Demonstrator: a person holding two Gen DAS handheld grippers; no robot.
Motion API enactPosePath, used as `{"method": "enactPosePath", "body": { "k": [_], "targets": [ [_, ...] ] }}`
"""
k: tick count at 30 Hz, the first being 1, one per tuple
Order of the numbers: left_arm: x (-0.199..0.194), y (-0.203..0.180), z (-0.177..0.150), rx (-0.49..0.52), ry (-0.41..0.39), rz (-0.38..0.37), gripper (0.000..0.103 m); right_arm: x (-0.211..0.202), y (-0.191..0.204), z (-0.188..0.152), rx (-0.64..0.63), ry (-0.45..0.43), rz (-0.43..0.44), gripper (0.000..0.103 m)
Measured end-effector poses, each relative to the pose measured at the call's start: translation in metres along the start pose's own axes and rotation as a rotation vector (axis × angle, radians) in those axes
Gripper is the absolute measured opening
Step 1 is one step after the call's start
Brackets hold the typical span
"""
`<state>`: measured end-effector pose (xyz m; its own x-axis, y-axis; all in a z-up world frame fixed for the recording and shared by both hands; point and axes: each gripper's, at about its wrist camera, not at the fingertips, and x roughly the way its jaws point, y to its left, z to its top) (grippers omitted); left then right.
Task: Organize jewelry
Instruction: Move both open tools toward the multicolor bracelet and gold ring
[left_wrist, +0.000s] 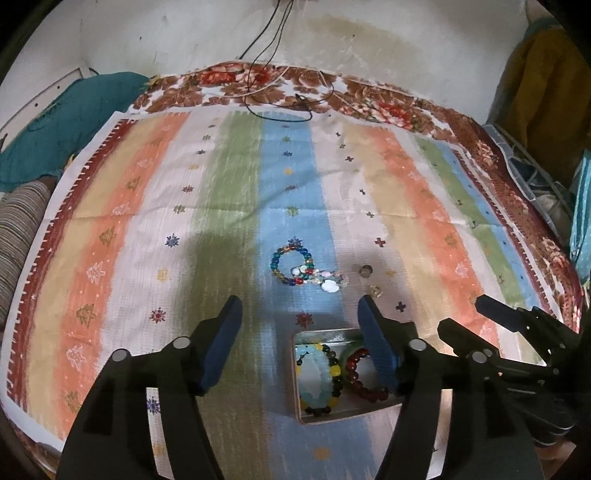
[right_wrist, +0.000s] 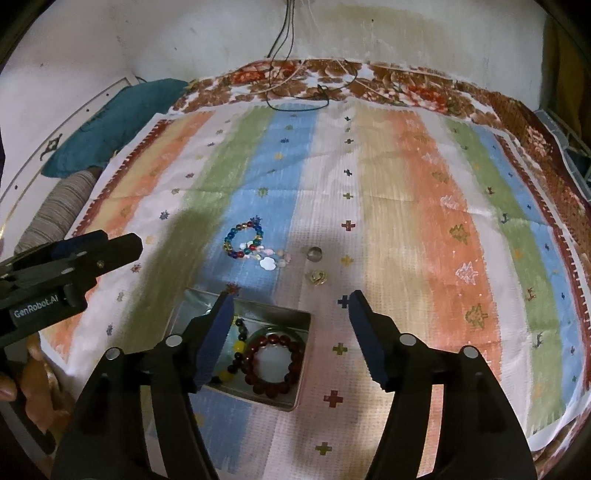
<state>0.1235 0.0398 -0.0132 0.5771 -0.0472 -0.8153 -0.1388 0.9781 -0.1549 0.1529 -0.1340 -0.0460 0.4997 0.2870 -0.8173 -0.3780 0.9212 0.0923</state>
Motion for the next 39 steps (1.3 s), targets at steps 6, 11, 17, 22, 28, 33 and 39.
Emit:
{"method": "enactPosePath", "body": {
  "k": [6,11,17,22,28,33,39],
  "targets": [
    [0.012,0.009,0.005,-0.028,0.022,0.014,0.071,0.009,0.0,0.006,-0.011,0.022,-0.006,0.07],
    [0.023,0.017,0.009,-0.031,0.037,0.052,0.072,0.017,-0.001,0.008,-0.018,0.045,-0.013,0.071],
    [0.027,0.027,0.017,-0.06,0.021,0.058,0.075,0.025,-0.003,0.011,-0.019,0.055,-0.031,0.073],
    [0.04,0.027,0.019,-0.07,0.047,0.039,0.079,0.039,-0.003,0.015,-0.029,0.081,-0.048,0.073],
    [0.06,0.021,0.022,-0.03,0.07,0.075,0.08,0.048,-0.002,0.015,-0.058,0.099,-0.06,0.073],
    [0.071,0.018,0.026,-0.015,0.074,0.085,0.08,0.055,-0.001,0.018,-0.065,0.106,-0.06,0.073],
    [0.086,0.023,0.028,-0.018,0.092,0.096,0.08,0.07,-0.005,0.022,-0.048,0.123,-0.067,0.073]
  ]
}}
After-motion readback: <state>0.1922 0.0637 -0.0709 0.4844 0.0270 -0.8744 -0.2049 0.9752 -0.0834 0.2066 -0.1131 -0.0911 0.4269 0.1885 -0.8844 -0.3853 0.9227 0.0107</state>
